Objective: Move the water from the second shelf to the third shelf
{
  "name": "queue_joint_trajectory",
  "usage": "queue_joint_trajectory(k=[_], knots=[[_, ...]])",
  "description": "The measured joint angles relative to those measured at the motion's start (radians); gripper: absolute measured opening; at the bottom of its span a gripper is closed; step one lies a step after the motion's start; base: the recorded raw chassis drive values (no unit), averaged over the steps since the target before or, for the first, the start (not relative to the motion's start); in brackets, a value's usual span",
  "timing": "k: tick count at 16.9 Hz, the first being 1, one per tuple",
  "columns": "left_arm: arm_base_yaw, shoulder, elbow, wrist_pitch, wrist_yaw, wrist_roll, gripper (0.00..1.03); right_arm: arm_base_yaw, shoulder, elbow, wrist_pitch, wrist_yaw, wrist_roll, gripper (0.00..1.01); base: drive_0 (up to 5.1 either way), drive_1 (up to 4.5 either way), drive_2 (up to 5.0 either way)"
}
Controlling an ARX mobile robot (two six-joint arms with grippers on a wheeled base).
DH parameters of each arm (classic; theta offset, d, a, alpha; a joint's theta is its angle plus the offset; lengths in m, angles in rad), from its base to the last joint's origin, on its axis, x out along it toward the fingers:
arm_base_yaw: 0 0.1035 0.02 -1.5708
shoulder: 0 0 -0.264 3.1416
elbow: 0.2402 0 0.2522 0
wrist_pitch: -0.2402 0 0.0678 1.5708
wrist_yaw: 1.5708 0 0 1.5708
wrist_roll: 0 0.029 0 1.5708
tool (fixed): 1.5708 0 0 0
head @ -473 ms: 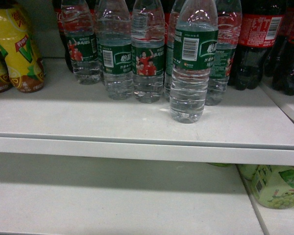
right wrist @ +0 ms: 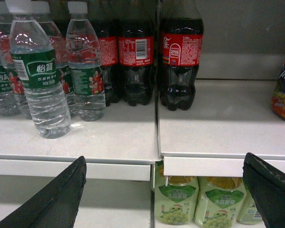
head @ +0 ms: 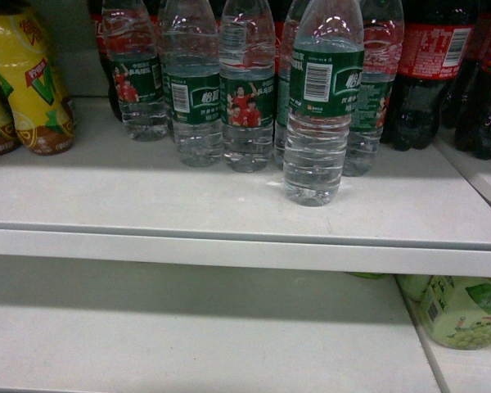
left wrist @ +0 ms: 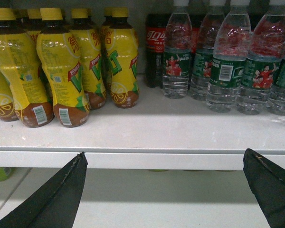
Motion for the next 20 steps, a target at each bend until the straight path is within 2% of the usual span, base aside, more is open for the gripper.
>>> queue_joint_trajectory(k=[14, 15, 16, 17, 18, 20], knots=[[0.0, 0.0, 0.0, 0.0, 0.0, 0.0, 0.98, 0.0, 0.0, 0.0, 0.0, 0.0, 0.0, 0.98, 0.0, 0.0, 0.0], [0.0, 0.0, 0.0, 0.0, -0.001, 0.0, 0.98, -0.022, 0.028, 0.034, -0.116, -0.064, 0.036, 0.98, 0.0, 0.0, 0.0], [0.0, 0.0, 0.0, 0.001, 0.003, 0.0, 0.98, -0.079, 0.181, 0.096, -0.206, -0.152, 0.109, 0.98, 0.0, 0.0, 0.0], [0.0, 0.0, 0.0, 0.0, 0.0, 0.0, 0.98, -0.099, 0.292, 0.129, -0.149, -0.171, 0.159, 0.98, 0.0, 0.0, 0.0], [0.0, 0.0, 0.0, 0.001, 0.0, 0.0, 0.98, -0.084, 0.363, 0.163, -0.074, -0.173, 0.184, 0.98, 0.0, 0.0, 0.0], [0.0, 0.0, 0.0, 0.0, 0.0, 0.0, 0.98, -0.04, 0.55, 0.273, 0.092, -0.161, 0.191, 0.98, 0.0, 0.0, 0.0]])
